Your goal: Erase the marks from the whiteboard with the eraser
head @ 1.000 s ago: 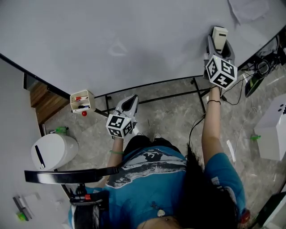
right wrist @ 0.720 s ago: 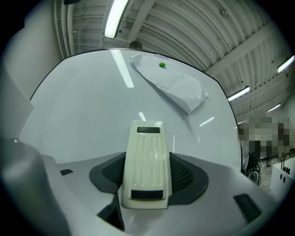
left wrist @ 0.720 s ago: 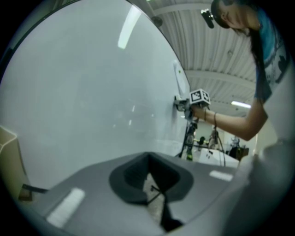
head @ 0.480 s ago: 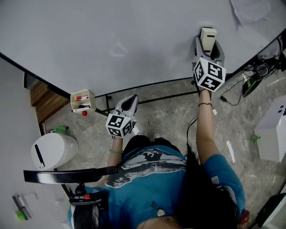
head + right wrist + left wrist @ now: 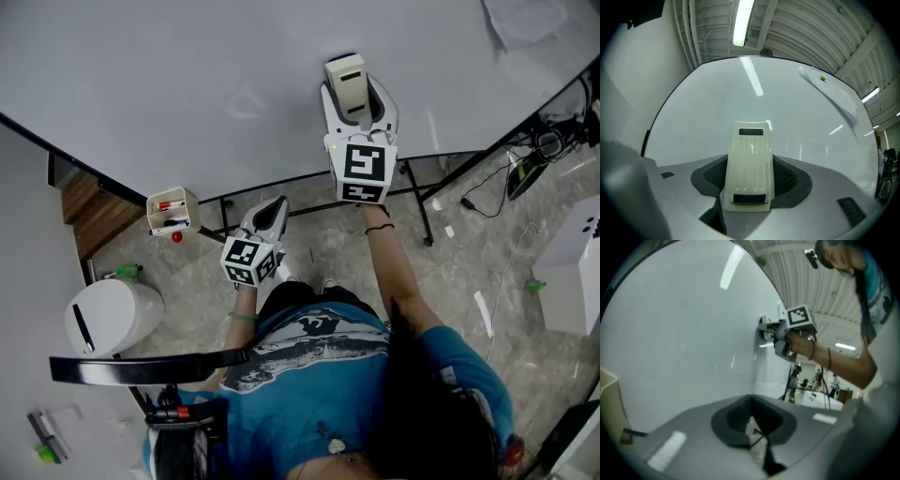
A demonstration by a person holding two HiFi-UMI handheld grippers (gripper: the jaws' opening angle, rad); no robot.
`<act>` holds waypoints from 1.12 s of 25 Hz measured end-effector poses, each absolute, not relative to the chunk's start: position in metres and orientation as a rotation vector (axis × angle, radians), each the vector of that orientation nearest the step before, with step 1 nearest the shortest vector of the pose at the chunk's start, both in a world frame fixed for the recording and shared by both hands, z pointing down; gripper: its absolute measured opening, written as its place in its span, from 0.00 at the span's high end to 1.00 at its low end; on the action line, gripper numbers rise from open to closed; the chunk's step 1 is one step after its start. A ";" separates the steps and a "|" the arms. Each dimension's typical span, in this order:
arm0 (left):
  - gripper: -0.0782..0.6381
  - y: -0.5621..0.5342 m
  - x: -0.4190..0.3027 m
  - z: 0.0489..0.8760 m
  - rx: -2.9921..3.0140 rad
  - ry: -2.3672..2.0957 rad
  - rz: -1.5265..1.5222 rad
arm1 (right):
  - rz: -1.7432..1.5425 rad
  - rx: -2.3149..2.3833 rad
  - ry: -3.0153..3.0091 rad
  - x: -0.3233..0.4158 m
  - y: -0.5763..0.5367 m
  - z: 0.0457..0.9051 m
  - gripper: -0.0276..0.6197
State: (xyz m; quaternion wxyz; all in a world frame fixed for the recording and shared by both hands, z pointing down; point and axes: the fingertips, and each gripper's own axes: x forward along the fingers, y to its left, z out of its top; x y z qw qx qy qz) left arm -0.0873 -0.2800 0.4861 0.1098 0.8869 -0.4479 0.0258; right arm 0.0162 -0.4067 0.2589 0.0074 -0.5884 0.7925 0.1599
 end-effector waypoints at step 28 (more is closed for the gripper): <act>0.89 -0.244 -0.138 0.518 2.554 -1.257 0.092 | 0.016 -1.907 2.800 -0.032 -0.341 0.430 0.55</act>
